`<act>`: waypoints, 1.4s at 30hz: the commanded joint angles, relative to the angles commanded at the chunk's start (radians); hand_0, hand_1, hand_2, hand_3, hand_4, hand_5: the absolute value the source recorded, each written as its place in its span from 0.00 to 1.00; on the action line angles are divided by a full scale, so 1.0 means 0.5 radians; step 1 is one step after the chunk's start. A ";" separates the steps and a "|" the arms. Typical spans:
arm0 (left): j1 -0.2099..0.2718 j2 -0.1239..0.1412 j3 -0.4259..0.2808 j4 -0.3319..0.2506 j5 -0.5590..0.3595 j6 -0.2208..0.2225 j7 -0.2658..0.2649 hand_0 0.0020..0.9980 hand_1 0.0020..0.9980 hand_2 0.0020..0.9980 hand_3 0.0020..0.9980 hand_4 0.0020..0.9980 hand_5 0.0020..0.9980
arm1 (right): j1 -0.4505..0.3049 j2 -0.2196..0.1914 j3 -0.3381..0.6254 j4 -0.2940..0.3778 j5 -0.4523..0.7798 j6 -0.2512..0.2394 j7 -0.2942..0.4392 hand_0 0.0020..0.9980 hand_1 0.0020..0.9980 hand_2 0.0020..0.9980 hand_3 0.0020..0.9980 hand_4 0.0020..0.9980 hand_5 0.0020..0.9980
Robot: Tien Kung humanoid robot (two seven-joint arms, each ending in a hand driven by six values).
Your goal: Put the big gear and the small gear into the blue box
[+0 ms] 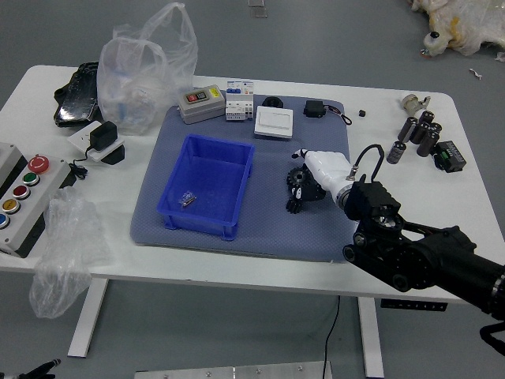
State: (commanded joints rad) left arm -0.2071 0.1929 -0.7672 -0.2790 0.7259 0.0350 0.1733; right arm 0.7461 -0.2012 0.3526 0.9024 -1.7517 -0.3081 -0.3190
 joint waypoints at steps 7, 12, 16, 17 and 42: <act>0.000 -0.004 0.029 0.004 -0.025 -0.001 -0.017 0.65 0.51 0.52 0.72 0.74 0.62 | 0.001 0.000 -0.001 0.004 0.003 -0.012 0.001 0.69 0.63 0.48 0.70 0.53 0.11; 0.001 -0.004 0.041 0.005 -0.036 -0.001 -0.024 0.65 0.51 0.52 0.72 0.74 0.62 | 0.002 -0.005 0.018 0.010 -0.003 -0.029 0.012 0.69 0.63 0.49 0.70 0.54 0.11; 0.002 -0.004 0.043 0.006 -0.037 -0.001 -0.026 0.65 0.51 0.52 0.72 0.74 0.62 | 0.000 -0.020 0.072 0.045 -0.034 -0.034 0.014 0.69 0.63 0.49 0.70 0.54 0.11; 0.003 -0.004 0.042 0.005 -0.038 -0.001 -0.026 0.65 0.51 0.52 0.73 0.74 0.63 | -0.001 -0.026 0.093 0.064 -0.049 -0.036 0.013 0.69 0.63 0.49 0.70 0.55 0.12; 0.009 0.006 -0.041 -0.008 0.045 -0.001 0.026 0.65 0.51 0.52 0.73 0.74 0.65 | 0.242 0.012 -0.123 0.597 -0.155 0.011 0.254 0.85 0.86 0.85 0.88 0.60 0.17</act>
State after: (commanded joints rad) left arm -0.2024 0.1960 -0.7878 -0.2830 0.7485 0.0346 0.1863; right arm 0.8671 -0.1954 0.2912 1.2009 -1.8290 -0.3025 -0.1918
